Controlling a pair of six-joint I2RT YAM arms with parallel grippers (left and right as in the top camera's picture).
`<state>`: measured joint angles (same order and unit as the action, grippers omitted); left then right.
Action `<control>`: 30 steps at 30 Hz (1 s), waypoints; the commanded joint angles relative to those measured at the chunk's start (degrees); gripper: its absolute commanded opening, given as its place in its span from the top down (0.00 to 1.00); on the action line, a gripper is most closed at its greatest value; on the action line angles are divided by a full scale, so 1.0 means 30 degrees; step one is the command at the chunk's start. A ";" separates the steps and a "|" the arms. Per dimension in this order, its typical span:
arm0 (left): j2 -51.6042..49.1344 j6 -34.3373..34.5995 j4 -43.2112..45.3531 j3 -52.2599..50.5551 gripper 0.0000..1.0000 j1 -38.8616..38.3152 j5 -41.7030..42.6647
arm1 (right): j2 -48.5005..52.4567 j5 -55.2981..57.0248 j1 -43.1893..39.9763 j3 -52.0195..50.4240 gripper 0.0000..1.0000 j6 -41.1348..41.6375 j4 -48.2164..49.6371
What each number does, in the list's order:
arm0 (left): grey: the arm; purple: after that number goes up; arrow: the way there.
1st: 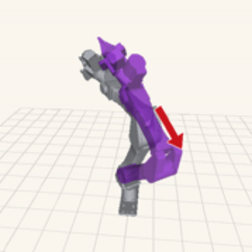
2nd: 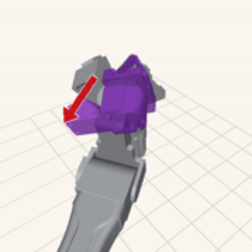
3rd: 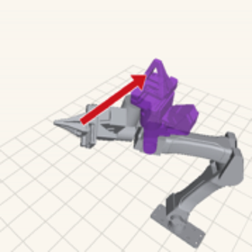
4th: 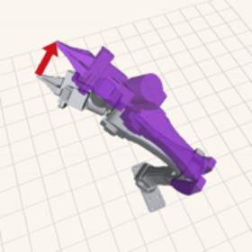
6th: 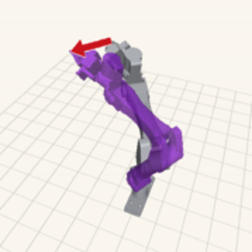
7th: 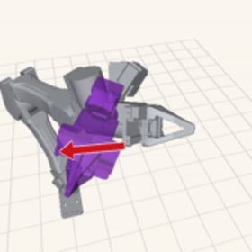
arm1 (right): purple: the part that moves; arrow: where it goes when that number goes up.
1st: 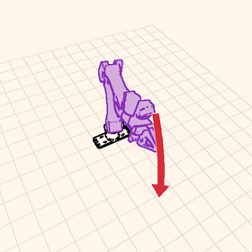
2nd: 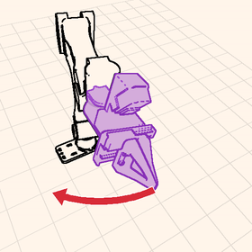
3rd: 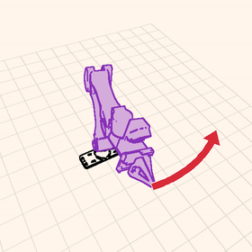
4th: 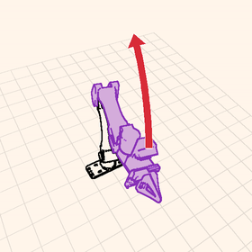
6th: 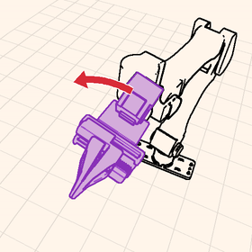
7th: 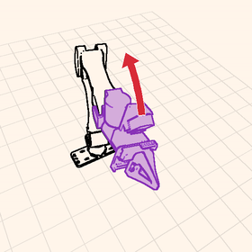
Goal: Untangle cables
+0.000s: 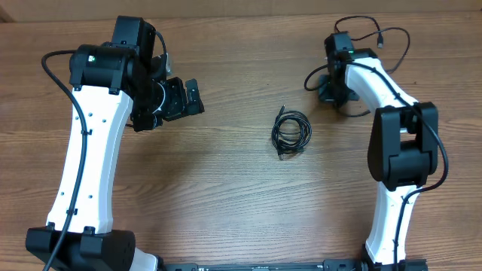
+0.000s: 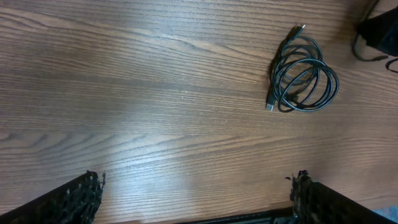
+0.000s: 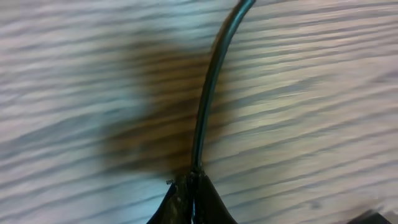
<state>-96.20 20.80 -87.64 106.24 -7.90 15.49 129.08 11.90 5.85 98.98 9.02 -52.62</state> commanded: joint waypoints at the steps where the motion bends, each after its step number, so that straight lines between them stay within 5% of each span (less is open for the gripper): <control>1: 0.0357 -0.0153 0.0029 0.0240 0.00 -0.0182 0.0204 | -0.0015 0.1727 -0.0838 0.0481 0.96 0.0947 -0.0277; 7: 0.0357 -0.0153 0.0029 0.0248 0.00 -0.0182 0.0204 | -0.0044 0.3570 -0.2251 0.5209 0.96 0.1413 -0.3045; 17: 0.0357 -0.0153 0.0029 0.0240 0.00 -0.0182 0.0204 | -0.0051 -0.3002 -0.4932 1.4141 0.96 0.1581 -0.3767; 22: 0.0357 -0.0153 0.0029 0.0240 0.00 -0.0182 0.0204 | 0.0423 -0.3861 -0.5115 1.4018 0.40 0.1545 -0.3781; 30: 0.0357 -0.0153 0.0029 0.0240 0.01 -0.0182 0.0204 | 0.2324 -0.2987 -0.5122 1.3952 0.19 0.1494 -0.6375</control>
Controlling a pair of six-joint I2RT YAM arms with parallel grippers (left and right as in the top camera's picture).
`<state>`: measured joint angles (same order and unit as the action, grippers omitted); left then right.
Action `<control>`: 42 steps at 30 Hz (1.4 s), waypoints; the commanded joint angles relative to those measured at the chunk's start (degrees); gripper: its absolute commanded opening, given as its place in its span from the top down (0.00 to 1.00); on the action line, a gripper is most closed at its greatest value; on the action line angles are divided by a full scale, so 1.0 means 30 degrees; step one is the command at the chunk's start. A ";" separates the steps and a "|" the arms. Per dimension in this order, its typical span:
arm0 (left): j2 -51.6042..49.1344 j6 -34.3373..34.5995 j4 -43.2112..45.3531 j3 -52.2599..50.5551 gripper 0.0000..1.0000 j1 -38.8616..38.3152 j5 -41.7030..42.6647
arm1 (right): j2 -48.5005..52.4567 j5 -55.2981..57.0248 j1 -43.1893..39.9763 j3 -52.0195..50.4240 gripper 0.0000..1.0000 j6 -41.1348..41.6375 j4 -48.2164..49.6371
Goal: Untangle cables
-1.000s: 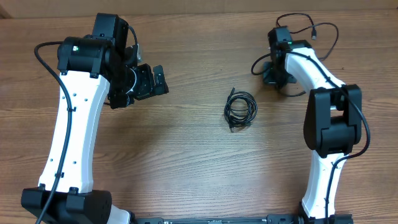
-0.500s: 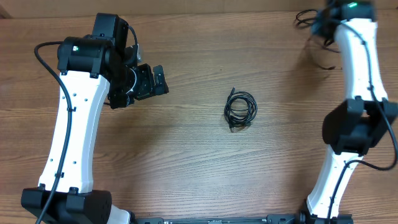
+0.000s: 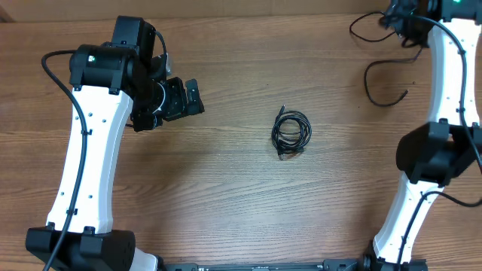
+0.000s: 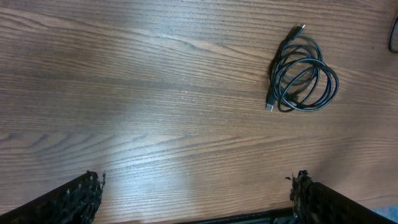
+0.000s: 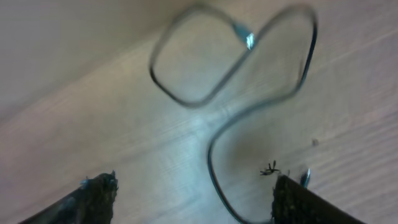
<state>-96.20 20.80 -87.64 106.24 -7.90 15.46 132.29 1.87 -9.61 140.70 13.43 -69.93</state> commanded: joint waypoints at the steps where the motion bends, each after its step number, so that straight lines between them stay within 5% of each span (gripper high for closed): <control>1: 0.0357 -0.0153 0.0029 0.0248 0.00 -0.0182 0.0211 | 0.1486 0.0342 0.0029 0.0044 0.18 0.0015 -0.0925; 7: 0.0357 -0.0153 0.0029 0.0240 0.01 -0.0182 0.0211 | 0.2929 0.0262 0.0109 0.0015 0.50 -0.0925 -0.2623; 23: 0.0357 -0.0153 0.0029 0.0248 0.00 -0.0182 0.0211 | 0.4401 0.0197 0.0291 -0.5056 0.46 -0.2157 -0.0860; 25: 0.0357 -0.0153 0.0029 0.0240 0.00 -0.0182 0.0211 | 0.4401 0.0197 0.0284 -0.5574 0.59 -0.2157 -0.0350; 28: 0.0357 -0.0153 0.0029 0.0240 0.00 -0.0182 0.0211 | 0.4401 0.0182 0.0284 -0.5705 0.94 -0.2135 0.0022; 29: 0.0357 -0.0153 0.0029 0.0240 0.00 -0.0182 0.0211 | 0.4401 0.0175 0.0284 -0.5705 0.96 -0.2076 0.0117; 35: 0.0357 -0.0153 0.0029 0.0240 0.00 -0.0182 0.0211 | 0.4371 0.0189 0.0240 -0.4656 0.96 -0.0248 0.0670; 42: 0.0357 -0.0153 0.0029 0.0240 0.00 -0.0182 0.0211 | 0.4320 -0.3577 -0.0831 0.1494 0.96 0.3854 0.0546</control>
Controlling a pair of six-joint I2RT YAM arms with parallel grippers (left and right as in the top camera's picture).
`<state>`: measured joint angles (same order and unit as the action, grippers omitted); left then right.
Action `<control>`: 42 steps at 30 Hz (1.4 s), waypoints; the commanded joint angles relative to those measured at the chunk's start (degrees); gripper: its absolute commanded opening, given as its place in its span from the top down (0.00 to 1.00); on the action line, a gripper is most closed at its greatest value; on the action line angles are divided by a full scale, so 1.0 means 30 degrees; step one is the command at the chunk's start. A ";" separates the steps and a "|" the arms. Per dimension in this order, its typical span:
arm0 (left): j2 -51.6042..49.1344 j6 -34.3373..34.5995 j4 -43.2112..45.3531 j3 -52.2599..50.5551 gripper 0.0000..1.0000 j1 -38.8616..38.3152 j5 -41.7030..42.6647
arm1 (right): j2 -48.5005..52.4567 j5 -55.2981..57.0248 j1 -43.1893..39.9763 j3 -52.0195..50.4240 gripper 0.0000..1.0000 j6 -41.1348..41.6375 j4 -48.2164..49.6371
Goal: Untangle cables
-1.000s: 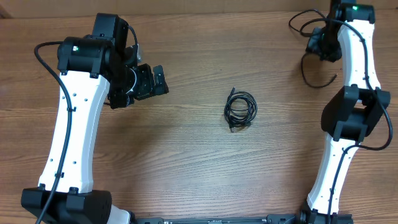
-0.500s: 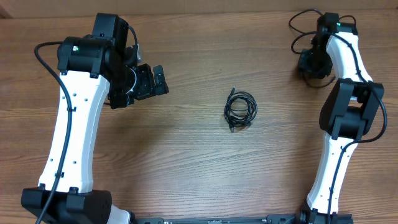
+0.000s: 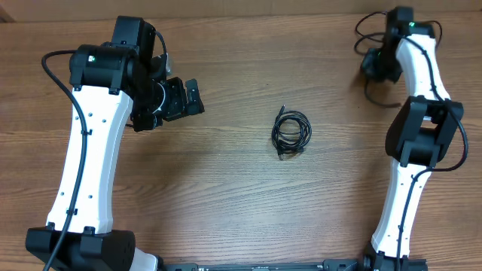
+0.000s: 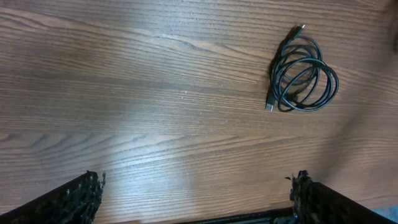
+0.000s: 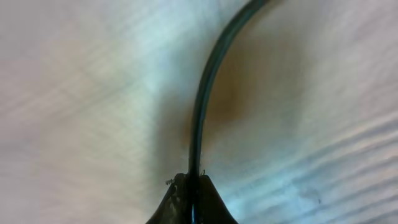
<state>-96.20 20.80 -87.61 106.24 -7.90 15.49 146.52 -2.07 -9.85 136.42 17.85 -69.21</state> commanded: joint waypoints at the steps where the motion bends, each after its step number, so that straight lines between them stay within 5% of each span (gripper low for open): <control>1: 0.0357 -0.0153 0.0022 0.0240 0.01 -0.0182 0.0204 | -0.0423 -0.3031 -0.0947 0.4036 0.96 0.3344 0.0466; 4: 0.0357 -0.0153 0.0022 0.0240 0.00 -0.0182 0.0204 | -0.0423 -0.4648 -0.1392 0.6732 0.96 0.5880 0.1435; 9: 0.0357 -0.0153 0.0022 0.0240 0.00 -0.0182 0.0204 | -0.0423 -0.5843 -0.1479 0.8692 0.96 0.6426 0.3898; 12: 0.0357 -0.0153 0.0022 0.0240 0.00 -0.0182 0.0204 | -0.0386 -0.5552 -0.1348 0.8590 0.68 0.6397 0.4051; 15: 0.0357 -0.0153 0.0022 0.0240 0.00 -0.0182 0.0204 | -0.0357 -0.5187 -0.1144 0.8036 0.54 0.5289 0.3818; 19: 0.0357 -0.0153 0.0015 0.0240 0.00 -0.0182 0.0204 | -0.0357 -0.5078 -0.1005 0.7184 0.21 0.3585 0.3075; 32: 0.0357 -0.0153 0.0022 0.0240 0.00 -0.0182 0.0204 | -0.0357 0.2506 -0.1027 0.6572 0.18 0.1763 -0.0481; 42: 0.0357 -0.0153 0.0022 0.0240 0.01 -0.0182 0.0204 | -0.0321 0.0612 -0.1027 0.3118 0.14 -0.1013 0.3126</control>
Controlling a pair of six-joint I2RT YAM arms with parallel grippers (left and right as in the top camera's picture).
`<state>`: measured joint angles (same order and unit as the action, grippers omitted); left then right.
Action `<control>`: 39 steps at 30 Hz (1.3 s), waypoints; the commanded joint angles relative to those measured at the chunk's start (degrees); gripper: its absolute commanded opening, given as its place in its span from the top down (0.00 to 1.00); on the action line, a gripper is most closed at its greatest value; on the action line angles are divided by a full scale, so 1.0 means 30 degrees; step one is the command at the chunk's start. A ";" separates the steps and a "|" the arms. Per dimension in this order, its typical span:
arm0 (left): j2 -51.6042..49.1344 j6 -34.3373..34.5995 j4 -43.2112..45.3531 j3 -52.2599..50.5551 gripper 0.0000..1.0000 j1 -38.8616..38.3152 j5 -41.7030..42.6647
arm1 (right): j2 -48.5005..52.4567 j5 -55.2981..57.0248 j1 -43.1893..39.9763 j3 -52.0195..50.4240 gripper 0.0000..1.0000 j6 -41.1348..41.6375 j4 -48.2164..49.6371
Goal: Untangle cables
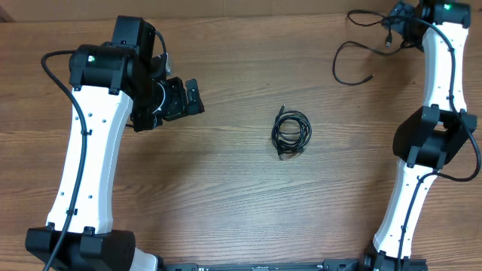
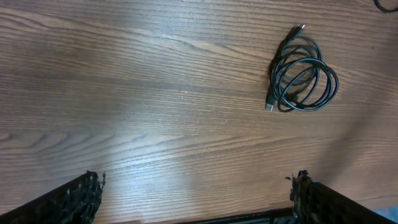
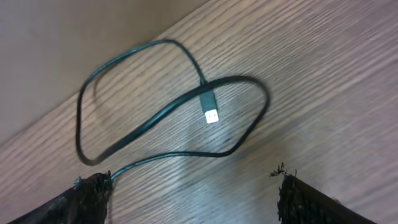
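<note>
A small black coiled cable (image 1: 291, 133) lies at the table's middle; the left wrist view shows this coiled cable (image 2: 303, 78) at its upper right. A second, loose black cable (image 1: 354, 49) with a USB plug (image 3: 211, 115) sprawls in open loops near the far right corner. My right gripper (image 1: 403, 21) hovers over that loose cable (image 3: 155, 112), open (image 3: 196, 186), the cable running past its left fingertip (image 3: 93, 193). My left gripper (image 1: 194, 98) hangs open (image 2: 196, 193) far left of the coil, holding nothing.
The wooden table (image 1: 226, 196) ends at a far edge just behind the loose cable. The left arm's white link (image 1: 86, 158) stands over the left side, and the right arm's link (image 1: 433, 90) runs along the right side.
My right gripper was shut on the loose cable, low near the far right. Now it is open and higher at the far corner, and the cable lies spread out further left. The left arm is unchanged.
My right gripper first held the loose cable just right of the coil. Then it stood open at the far right corner with the cable lying there. It then gripped the cable again, and now stands open above it. The coil and left arm have stayed put.
</note>
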<state>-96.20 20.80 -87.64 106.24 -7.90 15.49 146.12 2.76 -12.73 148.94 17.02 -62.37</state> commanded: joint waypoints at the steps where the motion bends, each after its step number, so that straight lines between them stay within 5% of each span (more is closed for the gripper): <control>1: 0.0357 -0.0153 0.0029 0.0248 0.00 -0.0182 0.0204 | -0.0189 -0.1435 -0.0066 -0.1290 0.14 -0.0692 0.1239; 22: 0.0357 -0.0153 0.0029 0.0240 0.00 -0.0182 0.0204 | 0.0743 -0.2448 -0.0029 -0.1778 0.14 0.1923 0.6586; 33: 0.0357 -0.0153 0.0029 0.0240 0.00 -0.0182 0.0204 | 0.1158 -0.2463 -0.0058 -0.1778 0.46 0.2914 0.7563; 39: 0.0357 -0.0153 0.0029 0.0240 0.00 -0.0182 0.0204 | 0.1107 -0.1348 -0.0182 -0.1705 0.88 0.2907 0.7453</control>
<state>-96.20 20.80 -87.64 106.24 -7.90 15.49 149.47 -3.57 -12.73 143.92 25.34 -40.23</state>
